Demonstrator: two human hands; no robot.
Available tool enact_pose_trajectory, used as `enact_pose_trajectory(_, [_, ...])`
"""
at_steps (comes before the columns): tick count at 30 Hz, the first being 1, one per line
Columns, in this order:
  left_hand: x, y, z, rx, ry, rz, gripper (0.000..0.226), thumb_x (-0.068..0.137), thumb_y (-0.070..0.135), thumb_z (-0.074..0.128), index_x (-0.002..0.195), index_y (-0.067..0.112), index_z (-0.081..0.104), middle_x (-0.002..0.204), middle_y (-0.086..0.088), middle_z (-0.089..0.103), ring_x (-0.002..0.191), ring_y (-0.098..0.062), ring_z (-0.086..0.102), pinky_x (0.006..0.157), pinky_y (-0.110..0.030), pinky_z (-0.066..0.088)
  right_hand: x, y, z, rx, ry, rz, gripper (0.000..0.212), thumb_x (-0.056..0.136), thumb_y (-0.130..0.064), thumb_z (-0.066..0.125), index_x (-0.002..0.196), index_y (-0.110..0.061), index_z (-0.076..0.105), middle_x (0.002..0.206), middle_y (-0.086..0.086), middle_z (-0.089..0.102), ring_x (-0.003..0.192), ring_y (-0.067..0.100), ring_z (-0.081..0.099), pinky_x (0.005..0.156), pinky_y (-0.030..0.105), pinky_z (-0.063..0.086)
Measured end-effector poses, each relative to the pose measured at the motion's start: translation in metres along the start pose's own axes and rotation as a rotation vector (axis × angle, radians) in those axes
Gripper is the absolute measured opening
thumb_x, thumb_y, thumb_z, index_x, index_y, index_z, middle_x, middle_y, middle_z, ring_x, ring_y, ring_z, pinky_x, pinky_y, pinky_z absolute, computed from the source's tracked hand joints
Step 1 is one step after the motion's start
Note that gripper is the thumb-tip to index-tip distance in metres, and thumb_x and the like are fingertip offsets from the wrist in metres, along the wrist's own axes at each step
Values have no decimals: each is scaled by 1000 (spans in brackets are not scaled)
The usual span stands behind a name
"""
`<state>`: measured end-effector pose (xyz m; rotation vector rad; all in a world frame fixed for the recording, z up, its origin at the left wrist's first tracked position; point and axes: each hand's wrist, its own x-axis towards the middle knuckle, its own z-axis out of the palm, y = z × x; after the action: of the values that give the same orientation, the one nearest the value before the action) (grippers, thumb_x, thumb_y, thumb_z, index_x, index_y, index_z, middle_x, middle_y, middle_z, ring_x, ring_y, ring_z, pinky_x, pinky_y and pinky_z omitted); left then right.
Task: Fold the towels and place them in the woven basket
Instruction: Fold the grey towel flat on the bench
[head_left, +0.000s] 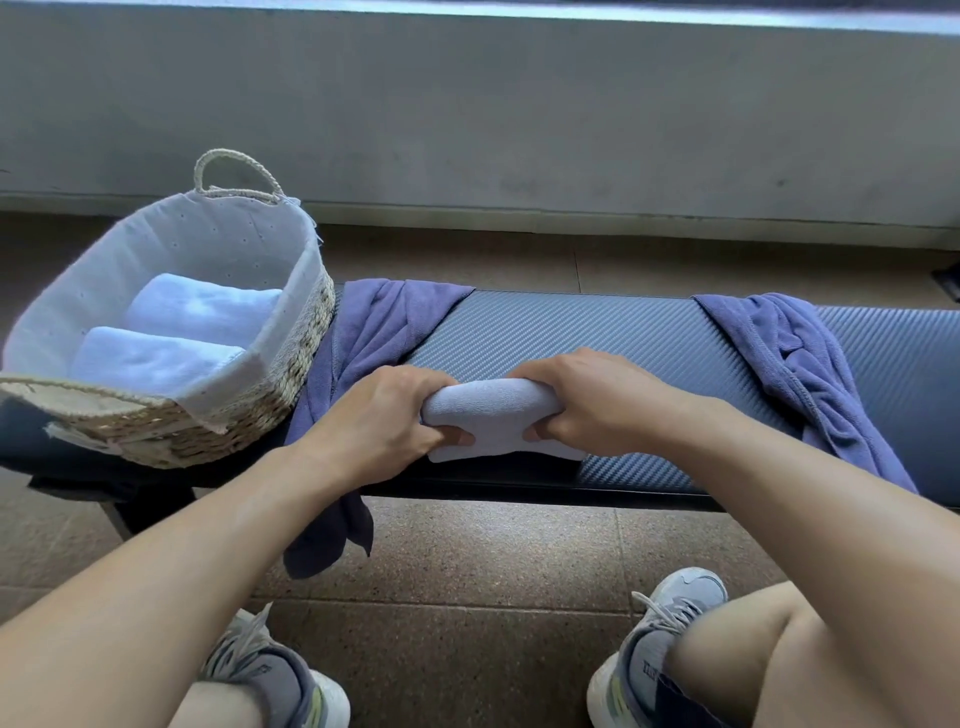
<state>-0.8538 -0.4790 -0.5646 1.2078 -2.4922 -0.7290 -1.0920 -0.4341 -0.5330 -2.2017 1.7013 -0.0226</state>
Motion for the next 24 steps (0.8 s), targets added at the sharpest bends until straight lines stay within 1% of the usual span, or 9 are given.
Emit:
enact_pose_trajectory(2, [1, 0, 0, 7, -14, -39, 29, 78, 46, 82, 99, 29, 72, 86, 11, 69, 86, -8, 60, 77, -31, 48, 0, 3, 3, 53, 3, 11, 47, 84, -39, 74, 127, -43, 56, 108, -15, 68, 100, 14, 60, 80, 36, 49])
enact_pose_trajectory(5, [2, -2, -2, 2, -43, -124, 26, 78, 49, 80, 97, 34, 69, 85, 13, 67, 87, -8, 60, 74, -30, 47, 0, 8, 4, 171, 59, 59, 53, 81, -37, 79, 127, -39, 54, 116, -12, 64, 104, 13, 57, 89, 37, 49])
enact_pose_trajectory(7, [4, -5, -4, -53, -61, -156, 26, 79, 48, 79, 98, 37, 64, 88, 13, 66, 90, -9, 60, 78, -33, 48, 1, 13, 1, 242, 68, 133, 48, 81, -36, 79, 123, -37, 54, 111, -9, 63, 100, 15, 58, 85, 36, 50])
enact_pose_trajectory(11, [7, -1, -6, -76, -127, -143, 35, 86, 42, 73, 113, 40, 52, 100, 11, 66, 96, -12, 60, 86, -32, 47, 3, 16, -1, 361, 22, 238, 40, 84, -40, 77, 116, -35, 53, 102, -8, 65, 93, 13, 62, 74, 31, 51])
enact_pose_trajectory(13, [6, 1, -8, -55, -145, -138, 30, 85, 43, 73, 107, 37, 54, 96, 12, 65, 94, -10, 60, 83, -30, 46, 3, 15, -2, 483, 57, 296, 42, 82, -39, 79, 114, -34, 53, 100, -5, 67, 90, 13, 65, 75, 33, 55])
enact_pose_trajectory(16, [6, -2, -18, -88, -197, -168, 36, 72, 61, 74, 91, 34, 61, 87, 10, 67, 83, -9, 63, 79, -34, 51, 2, 13, -5, 785, 112, 368, 45, 79, -38, 84, 112, -28, 56, 98, 0, 72, 90, 15, 70, 76, 34, 57])
enact_pose_trajectory(20, [0, 6, -20, -144, -322, -193, 54, 66, 74, 74, 91, 27, 66, 86, 6, 70, 72, -7, 60, 71, -30, 47, 2, 7, -11, 965, 139, 365, 48, 75, -42, 86, 110, -22, 60, 83, -3, 74, 75, 6, 71, 69, 25, 50])
enact_pose_trajectory(22, [-4, 14, -15, -236, -305, -206, 58, 66, 78, 71, 99, 32, 65, 91, 12, 71, 77, -1, 62, 74, -25, 47, 1, 3, -14, 955, 116, 325, 46, 76, -42, 85, 108, -20, 62, 80, -3, 73, 72, 5, 69, 70, 26, 49])
enact_pose_trajectory(24, [-6, 22, -10, -375, -271, -213, 61, 67, 80, 70, 104, 31, 66, 93, 14, 72, 80, 2, 64, 71, -19, 48, 0, -2, -16, 951, 78, 267, 44, 77, -40, 84, 109, -16, 64, 79, -2, 73, 72, 7, 67, 70, 27, 49])
